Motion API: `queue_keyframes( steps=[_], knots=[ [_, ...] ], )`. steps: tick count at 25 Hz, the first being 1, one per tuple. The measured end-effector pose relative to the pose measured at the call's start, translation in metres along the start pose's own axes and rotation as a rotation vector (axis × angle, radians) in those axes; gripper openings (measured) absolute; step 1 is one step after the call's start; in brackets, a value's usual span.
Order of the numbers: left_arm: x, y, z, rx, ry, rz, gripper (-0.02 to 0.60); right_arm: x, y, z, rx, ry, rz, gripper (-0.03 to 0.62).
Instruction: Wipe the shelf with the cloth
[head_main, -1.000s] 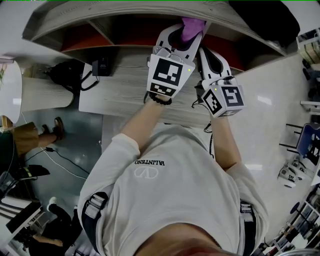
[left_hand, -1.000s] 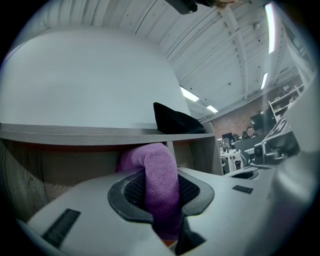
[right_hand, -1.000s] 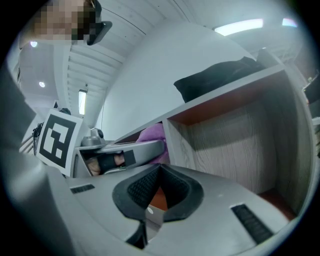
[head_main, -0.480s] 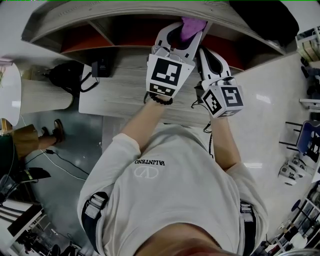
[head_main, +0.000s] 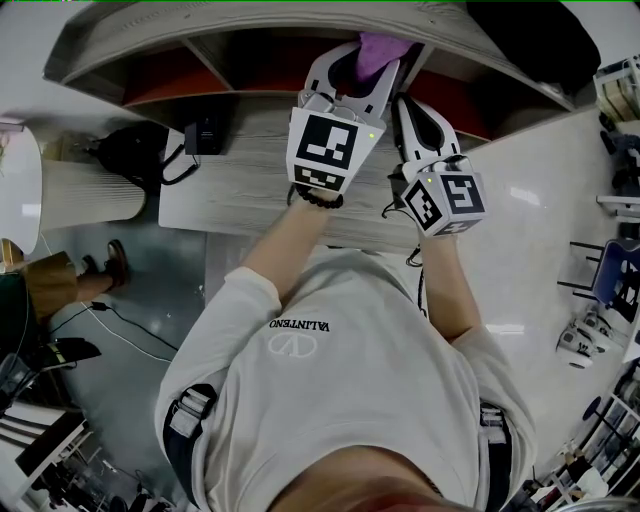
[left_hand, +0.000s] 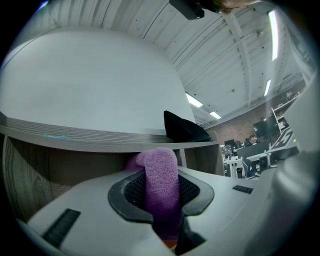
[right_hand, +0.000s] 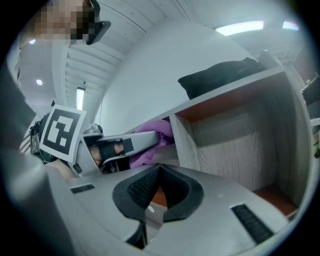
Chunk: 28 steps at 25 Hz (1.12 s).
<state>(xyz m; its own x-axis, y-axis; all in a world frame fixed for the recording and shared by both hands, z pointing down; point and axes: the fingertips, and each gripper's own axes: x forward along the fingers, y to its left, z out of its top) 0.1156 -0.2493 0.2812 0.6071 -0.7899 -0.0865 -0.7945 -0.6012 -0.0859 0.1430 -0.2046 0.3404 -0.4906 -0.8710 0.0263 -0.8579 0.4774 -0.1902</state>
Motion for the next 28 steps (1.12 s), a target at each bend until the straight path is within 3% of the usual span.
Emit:
queue_keyframes(
  steps=[28],
  knots=[
    [-0.043, 0.075, -0.003, -0.024, 0.007, 0.073, 0.097, 0.032, 0.053, -0.007, -0.011, 0.013, 0.024, -0.002]
  ],
)
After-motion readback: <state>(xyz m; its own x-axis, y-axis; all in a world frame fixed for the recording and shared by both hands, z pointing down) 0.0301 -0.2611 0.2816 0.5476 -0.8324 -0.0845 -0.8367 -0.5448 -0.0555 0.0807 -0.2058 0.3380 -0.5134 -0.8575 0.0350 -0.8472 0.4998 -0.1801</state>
